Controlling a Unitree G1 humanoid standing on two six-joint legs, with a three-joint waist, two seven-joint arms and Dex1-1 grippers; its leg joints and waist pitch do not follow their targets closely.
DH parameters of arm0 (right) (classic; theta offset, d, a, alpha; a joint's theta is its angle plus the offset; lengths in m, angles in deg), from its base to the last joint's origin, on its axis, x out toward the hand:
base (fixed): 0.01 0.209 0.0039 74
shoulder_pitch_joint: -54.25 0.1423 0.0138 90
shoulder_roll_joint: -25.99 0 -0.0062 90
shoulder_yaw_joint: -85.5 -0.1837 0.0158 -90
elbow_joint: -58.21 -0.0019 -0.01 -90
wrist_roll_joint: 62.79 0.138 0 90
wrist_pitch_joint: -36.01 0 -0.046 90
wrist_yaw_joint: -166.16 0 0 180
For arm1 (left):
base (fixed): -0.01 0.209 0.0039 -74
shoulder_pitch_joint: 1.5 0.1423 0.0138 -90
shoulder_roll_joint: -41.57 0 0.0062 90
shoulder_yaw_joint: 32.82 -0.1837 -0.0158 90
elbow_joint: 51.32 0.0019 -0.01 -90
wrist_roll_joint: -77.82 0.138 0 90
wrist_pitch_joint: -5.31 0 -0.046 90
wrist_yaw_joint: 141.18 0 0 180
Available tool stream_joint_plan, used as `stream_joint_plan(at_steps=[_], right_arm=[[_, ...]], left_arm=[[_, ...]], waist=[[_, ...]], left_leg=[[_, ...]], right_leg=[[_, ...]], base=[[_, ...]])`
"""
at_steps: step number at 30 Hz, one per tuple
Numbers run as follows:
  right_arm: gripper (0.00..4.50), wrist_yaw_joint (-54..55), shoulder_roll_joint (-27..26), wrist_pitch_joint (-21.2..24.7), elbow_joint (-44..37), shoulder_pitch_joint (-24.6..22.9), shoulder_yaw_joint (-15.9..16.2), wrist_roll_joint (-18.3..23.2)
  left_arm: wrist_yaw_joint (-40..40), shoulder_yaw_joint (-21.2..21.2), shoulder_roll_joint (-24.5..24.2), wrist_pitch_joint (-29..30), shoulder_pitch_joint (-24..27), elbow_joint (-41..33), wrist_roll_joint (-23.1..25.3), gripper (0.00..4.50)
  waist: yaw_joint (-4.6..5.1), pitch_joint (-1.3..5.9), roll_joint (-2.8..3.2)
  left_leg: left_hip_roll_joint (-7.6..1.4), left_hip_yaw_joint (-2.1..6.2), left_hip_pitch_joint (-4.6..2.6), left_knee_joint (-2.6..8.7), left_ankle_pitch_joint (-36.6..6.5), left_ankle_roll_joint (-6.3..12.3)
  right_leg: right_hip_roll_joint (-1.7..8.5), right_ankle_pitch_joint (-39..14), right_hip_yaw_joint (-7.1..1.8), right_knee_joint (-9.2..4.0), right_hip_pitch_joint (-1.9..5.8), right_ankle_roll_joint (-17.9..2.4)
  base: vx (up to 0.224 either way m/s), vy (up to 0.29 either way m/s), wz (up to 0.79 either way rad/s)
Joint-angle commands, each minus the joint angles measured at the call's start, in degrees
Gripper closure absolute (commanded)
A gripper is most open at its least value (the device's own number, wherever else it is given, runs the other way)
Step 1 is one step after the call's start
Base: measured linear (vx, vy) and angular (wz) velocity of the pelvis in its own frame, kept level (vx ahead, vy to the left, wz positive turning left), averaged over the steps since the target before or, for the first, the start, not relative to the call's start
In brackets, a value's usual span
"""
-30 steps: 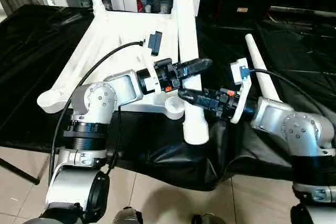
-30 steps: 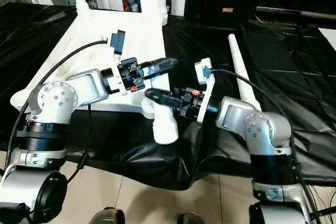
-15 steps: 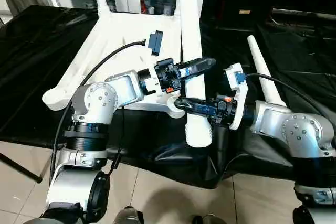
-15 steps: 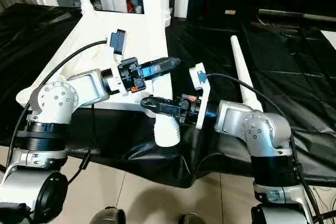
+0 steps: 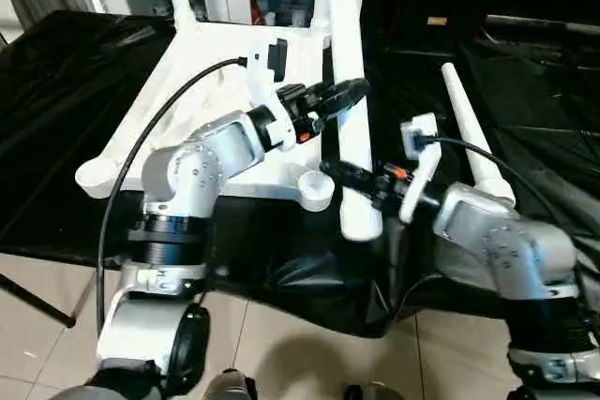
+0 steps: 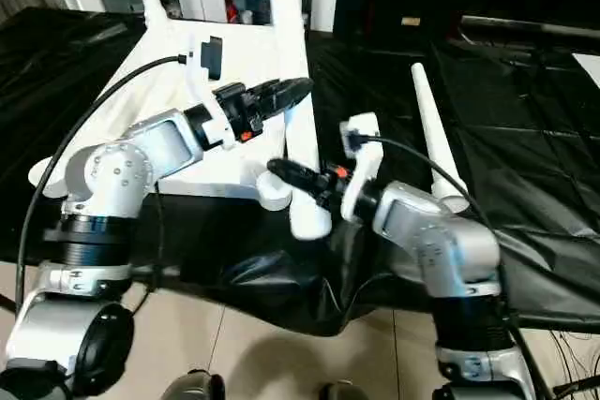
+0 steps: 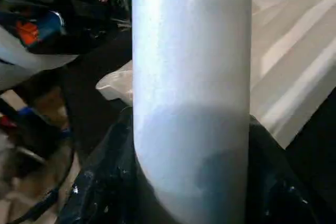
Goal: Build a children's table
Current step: Pick table leg
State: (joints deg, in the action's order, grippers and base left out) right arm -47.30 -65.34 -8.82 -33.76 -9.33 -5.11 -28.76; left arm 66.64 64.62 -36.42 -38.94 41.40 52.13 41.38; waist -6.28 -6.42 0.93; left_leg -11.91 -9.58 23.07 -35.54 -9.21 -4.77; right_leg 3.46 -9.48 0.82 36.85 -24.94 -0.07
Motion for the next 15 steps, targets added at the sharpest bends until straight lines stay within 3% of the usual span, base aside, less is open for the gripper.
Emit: stream_joint_plan(at_steps=[1, 6, 8, 11, 15], right_arm=[[2.62, 0.7, -0.4, -1.8, -2.1, -0.4, 0.5, -0.7], [2.62, 1.4, -0.7, -3.7, -2.4, -1.2, 2.2, -3.1], [2.62, 1.6, -0.9, -4.4, -2.3, -1.4, 2.4, -3.9], [2.62, 1.8, -0.8, -4.8, -2.1, -1.4, 2.7, -4.5], [2.62, 1.9, -0.7, -5.3, -2.0, -1.5, 2.9, -4.9]], left_arm=[[-1.0, 1.0, 0.0, 0.1, -0.4, -1.3, -0.3, 1.37], [-0.3, 0.2, 0.4, 2.4, 0.4, -1.8, -1.4, 1.37], [-1.0, 0.2, 0.7, 2.0, 0.4, -1.8, -1.2, 1.72], [-1.5, 0.6, 1.0, 1.8, 0.2, -1.5, -1.3, 1.75], [-1.6, 0.9, 1.0, 2.1, 0.0, -1.7, -1.6, 2.15]], waist=[[-0.01, 6.44, 0.05], [-0.07, 6.64, 0.16], [-0.08, 6.65, 0.21], [-0.07, 6.71, 0.29], [0.01, 6.79, 0.26]], left_leg=[[0.46, -0.26, -0.86, 3.46, -8.1, -1.27], [0.48, -0.33, -0.85, 3.38, -8.3, -0.78], [0.48, -0.31, -0.79, 3.42, -8.7, -0.75], [0.47, -0.3, -0.82, 3.42, -9.0, -0.82], [0.53, -0.3, -0.72, 3.38, -8.8, -0.72]], right_leg=[[2.4, -10.5, -1.07, -4.68, 4.12, -10.1], [2.39, -11.0, -1.11, -4.73, 4.06, -10.1], [2.33, -12.0, -1.08, -4.84, 4.03, -9.8], [2.36, -13.2, -1.05, -4.97, 3.99, -9.2], [2.31, -13.4, -1.05, -5.02, 3.96, -8.8]], base=[[0.0, 0.0, 0.0], [0.0, 0.0, 0.0], [0.0, 0.0, 0.0], [0.0, 0.0, 0.0], [0.0, 0.0, 0.0]])
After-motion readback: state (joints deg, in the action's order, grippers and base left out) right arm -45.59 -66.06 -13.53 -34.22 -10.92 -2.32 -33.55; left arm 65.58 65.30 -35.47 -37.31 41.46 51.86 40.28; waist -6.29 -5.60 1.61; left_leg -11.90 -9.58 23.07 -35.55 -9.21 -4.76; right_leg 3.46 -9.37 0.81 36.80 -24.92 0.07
